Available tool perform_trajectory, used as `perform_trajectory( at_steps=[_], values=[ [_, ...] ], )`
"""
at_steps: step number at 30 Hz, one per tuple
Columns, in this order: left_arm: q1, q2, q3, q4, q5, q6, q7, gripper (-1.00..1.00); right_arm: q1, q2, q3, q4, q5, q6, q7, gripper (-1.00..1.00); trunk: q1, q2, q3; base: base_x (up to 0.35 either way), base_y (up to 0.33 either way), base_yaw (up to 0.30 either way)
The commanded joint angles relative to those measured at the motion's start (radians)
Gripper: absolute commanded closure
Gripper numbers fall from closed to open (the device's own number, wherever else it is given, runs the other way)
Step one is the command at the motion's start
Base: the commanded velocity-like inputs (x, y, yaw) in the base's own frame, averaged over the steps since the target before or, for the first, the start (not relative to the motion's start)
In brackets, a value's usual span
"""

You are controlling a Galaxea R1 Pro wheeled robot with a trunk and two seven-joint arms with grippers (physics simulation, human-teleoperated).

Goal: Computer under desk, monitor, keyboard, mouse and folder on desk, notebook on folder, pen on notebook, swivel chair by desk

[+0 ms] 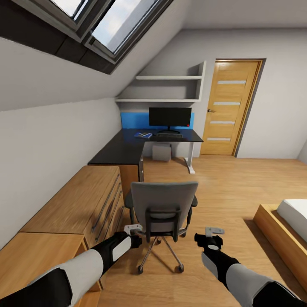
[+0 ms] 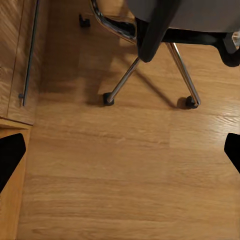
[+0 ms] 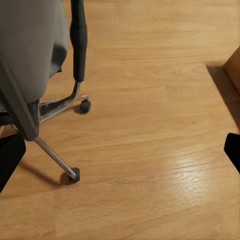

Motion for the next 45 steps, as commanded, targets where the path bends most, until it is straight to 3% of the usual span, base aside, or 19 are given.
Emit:
perform_trajectory(
  at_steps=[1,10,16,41,45],
  values=[
    [-0.003,0.002,-0.008,-0.001,0.008,0.002,0.007,-1.0,-0.003,0.0,0.009,-0.001,-0.015,-0.001,-0.002,-1.0,0.004,-0.008,-0.004,0.0,0.0,0.0],
    [-0.005,0.001,-0.015,0.092,0.013,-0.097,0.008,-1.0,-0.008,0.023,0.01,0.007,-0.023,0.001,0.015,-1.0,0.039,-0.071,-0.033,0.0,0.0,0.0],
    [-0.005,-0.001,-0.016,0.105,0.013,-0.144,0.01,-1.0,-0.007,0.03,0.011,0.008,-0.024,-0.002,0.015,-1.0,0.062,-0.113,-0.051,0.0,0.0,0.0],
    [-0.005,-0.004,-0.017,0.107,0.013,-0.155,0.01,-1.0,-0.002,0.053,0.012,0.008,-0.055,-0.107,0.014,-1.0,0.157,-0.288,-0.13,0.0,0.0,0.0],
    [-0.005,-0.004,-0.016,0.107,0.013,-0.155,0.01,-1.0,-0.001,0.057,0.012,0.008,-0.055,-0.152,0.014,-1.0,0.173,-0.316,-0.142,0.0,0.0,0.0]
  ],
)
